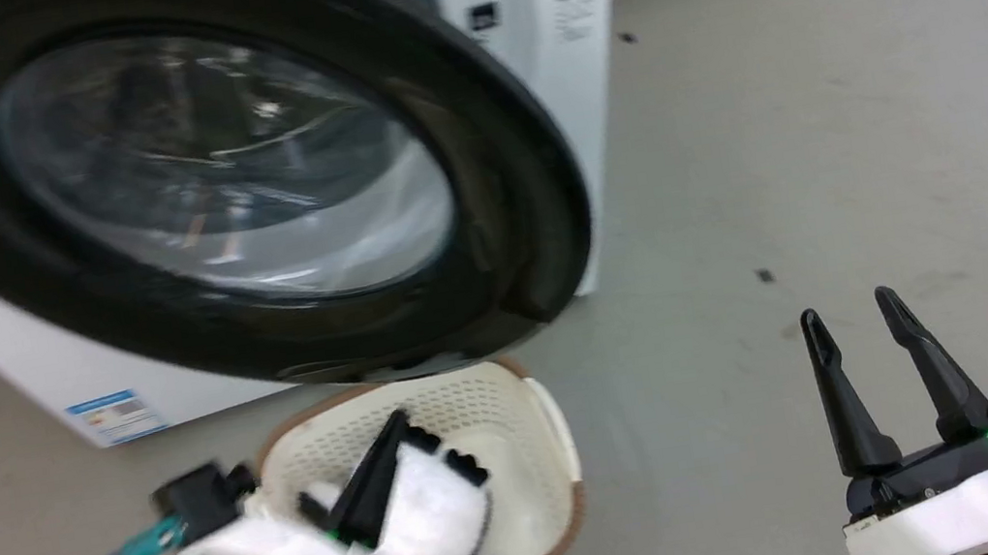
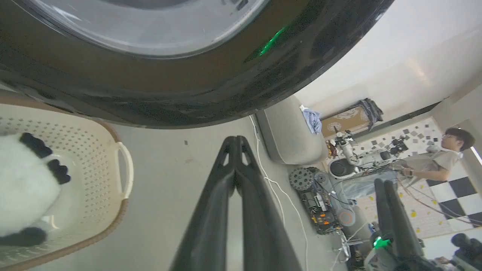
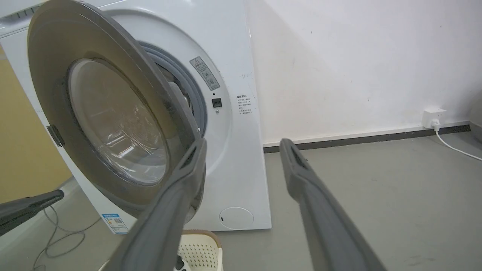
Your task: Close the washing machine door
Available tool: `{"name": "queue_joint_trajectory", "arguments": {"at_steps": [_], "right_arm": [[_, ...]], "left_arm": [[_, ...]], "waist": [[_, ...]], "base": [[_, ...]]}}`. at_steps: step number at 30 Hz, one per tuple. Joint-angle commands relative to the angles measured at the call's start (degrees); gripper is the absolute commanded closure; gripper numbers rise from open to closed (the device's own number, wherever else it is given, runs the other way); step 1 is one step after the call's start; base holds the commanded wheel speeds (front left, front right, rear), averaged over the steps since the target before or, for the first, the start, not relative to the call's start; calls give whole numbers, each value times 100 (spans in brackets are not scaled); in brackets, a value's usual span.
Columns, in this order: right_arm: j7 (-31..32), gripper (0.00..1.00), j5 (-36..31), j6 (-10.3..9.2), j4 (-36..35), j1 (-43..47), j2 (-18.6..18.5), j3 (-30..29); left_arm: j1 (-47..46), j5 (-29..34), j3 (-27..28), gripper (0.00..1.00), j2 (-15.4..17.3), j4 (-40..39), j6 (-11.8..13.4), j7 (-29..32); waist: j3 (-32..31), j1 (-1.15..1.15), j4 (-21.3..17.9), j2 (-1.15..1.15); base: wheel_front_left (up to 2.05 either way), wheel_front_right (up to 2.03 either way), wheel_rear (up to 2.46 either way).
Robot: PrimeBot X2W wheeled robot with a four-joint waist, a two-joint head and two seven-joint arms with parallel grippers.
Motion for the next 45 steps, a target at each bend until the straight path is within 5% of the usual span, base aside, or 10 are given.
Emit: {"name": "queue_joint_trajectory", "arguments": {"at_steps": [1,6,11,17,18,20,34,35,36,45], "right_arm": [[-25,0,-52,-4,-6,57,17,-19],[-25,0,-175,-4,2,213,17,-80],[-25,0,-272,-4,-14,308,17,-71],[-25,0,-348,-4,2,340,17,15],[-25,0,-342,-4,0,356,17,7],[-25,0,-322,-4,11,389,17,18],[-25,0,-341,-4,122,399,17,169],[-25,65,-327,-4,137,392,17,186],[-25,100,-311,-4,138,375,17,190],[-25,100,-602,-4,277,-185,-381,890]], "left_arm": [[134,296,-128,100,320,-99,-26,-233],[299,2145,-171,100,1107,56,102,-1534],[718,3656,904,100,614,-575,648,-1589],[1499,4696,1900,100,-470,-1253,400,-1591],[1600,4862,1963,96,-618,-1278,348,-1591],[1756,5224,1956,0,-789,-1230,249,-1592],[1969,6173,1916,0,-1110,-1174,-10,-1592],[1956,6187,1917,0,-1117,-1180,-14,-1592],[1935,6199,1913,0,-1123,-1184,-16,-1592],[1648,6184,1813,0,-1166,-1163,-25,-1592]], "waist": [[-186,0,316,0],[-402,0,833,0],[-520,0,1101,0],[-615,0,1311,0],[-632,0,1349,0],[-659,0,1403,0],[-621,0,1438,0],[-591,0,1449,0],[-557,0,1462,0],[-126,0,1652,0]], "base": [[0,0,0],[0,0,0],[0,0,0],[0,0,0],[0,0,0],[0,0,0],[0,0,0],[0,0,0],[0,0,0],[0,0,0]]}}
